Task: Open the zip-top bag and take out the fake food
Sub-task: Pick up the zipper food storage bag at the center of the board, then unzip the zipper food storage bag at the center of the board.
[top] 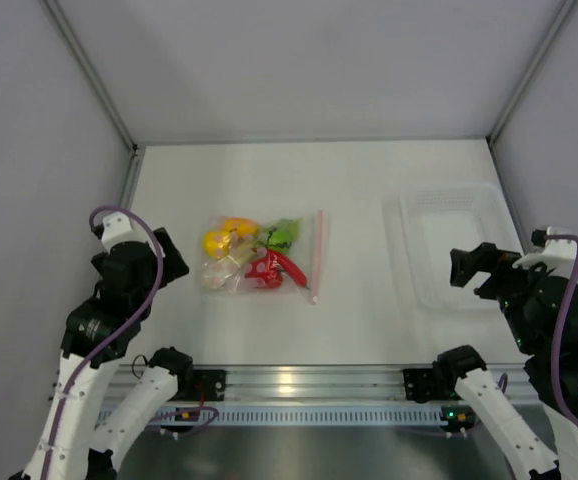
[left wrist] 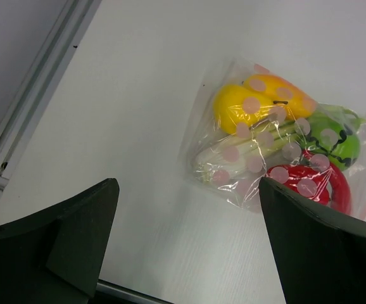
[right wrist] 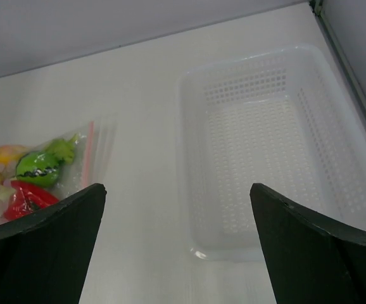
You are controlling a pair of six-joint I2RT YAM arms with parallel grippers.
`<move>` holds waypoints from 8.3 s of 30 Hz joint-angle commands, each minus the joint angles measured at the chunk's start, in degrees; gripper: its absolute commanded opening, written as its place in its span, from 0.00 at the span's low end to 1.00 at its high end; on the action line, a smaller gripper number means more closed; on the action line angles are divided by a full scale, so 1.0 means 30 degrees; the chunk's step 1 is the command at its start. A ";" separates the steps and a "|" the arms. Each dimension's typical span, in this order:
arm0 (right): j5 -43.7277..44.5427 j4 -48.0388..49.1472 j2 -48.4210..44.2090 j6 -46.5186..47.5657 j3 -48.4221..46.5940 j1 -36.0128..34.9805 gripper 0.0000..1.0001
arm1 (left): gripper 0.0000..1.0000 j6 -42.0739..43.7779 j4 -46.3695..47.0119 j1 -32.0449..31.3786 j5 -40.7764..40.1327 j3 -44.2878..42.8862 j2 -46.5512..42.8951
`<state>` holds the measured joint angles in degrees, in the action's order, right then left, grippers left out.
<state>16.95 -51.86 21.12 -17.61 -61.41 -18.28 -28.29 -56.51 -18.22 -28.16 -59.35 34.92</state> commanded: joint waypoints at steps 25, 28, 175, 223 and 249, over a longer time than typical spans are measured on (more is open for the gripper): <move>-0.3159 0.1377 -0.0420 0.0010 0.2011 -0.0175 0.99 | 0.99 0.0936 0.3193 -0.2916 0.4000 -0.5435 1.4429; -0.3394 0.1465 -0.0449 -0.0108 0.2391 -0.0175 1.00 | 0.99 0.1023 0.3134 -0.4763 0.3910 -0.7598 1.7066; -1.3970 2.6718 0.6698 0.5107 0.8076 -0.7703 0.45 | 0.00 -1.8400 0.2167 -1.1886 -0.5027 -1.4611 1.4348; -1.3062 2.6924 0.7695 0.6220 0.7110 -0.8202 0.00 | 0.00 -1.8753 0.2167 -1.1886 -0.5027 -1.4610 1.4933; -1.2416 1.4861 1.4344 0.7007 -0.1911 -0.8261 0.00 | 0.63 -0.3271 0.6763 -0.4211 0.5425 -1.0919 1.2590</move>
<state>-18.28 -3.18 64.23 1.39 -61.04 -42.00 -50.74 -42.81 -31.24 -20.75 -90.63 75.72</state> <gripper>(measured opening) 0.008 0.558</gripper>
